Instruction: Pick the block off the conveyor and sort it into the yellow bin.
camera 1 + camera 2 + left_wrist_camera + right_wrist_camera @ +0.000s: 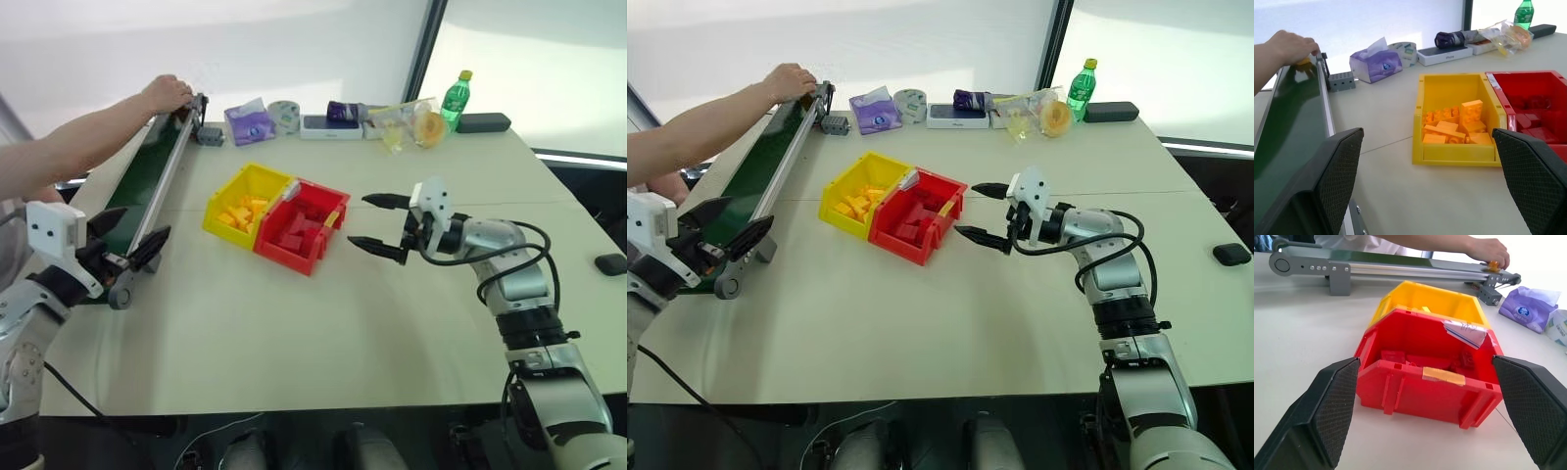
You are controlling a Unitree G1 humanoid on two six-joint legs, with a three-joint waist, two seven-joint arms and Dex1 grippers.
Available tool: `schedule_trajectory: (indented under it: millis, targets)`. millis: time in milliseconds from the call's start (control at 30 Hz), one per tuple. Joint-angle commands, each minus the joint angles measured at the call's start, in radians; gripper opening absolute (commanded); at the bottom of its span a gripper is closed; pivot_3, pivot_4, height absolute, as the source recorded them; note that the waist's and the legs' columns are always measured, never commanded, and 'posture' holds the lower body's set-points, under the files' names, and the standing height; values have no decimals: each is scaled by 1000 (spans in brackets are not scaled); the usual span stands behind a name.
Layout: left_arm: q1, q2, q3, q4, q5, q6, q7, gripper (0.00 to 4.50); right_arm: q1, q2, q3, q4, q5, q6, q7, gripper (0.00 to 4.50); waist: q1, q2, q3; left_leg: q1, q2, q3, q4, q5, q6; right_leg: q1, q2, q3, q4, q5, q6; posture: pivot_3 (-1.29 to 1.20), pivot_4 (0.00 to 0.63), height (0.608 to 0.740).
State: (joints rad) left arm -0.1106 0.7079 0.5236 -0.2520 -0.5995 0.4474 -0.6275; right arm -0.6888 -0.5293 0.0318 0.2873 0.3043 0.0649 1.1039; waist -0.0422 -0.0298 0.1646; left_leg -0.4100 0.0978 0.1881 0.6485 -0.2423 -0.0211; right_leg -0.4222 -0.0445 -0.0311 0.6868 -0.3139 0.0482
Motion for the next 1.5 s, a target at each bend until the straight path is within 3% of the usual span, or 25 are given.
schedule_trajectory:
  millis: [33,1500]
  targets:
    - [-4,6,4,-28,-1,-13,1,4439,-18,-8,-20,10,0,-34,9,4500,0,0,0,0,0,0,0,0,0,0,0,0,0,0,0,0,150,740]
    - [38,-9,36,-38,11,-47,17,4439,-33,8,-11,29,-5,-47,12,4500,0,0,0,0,0,0,0,0,0,0,0,0,0,0,0,0,150,740]
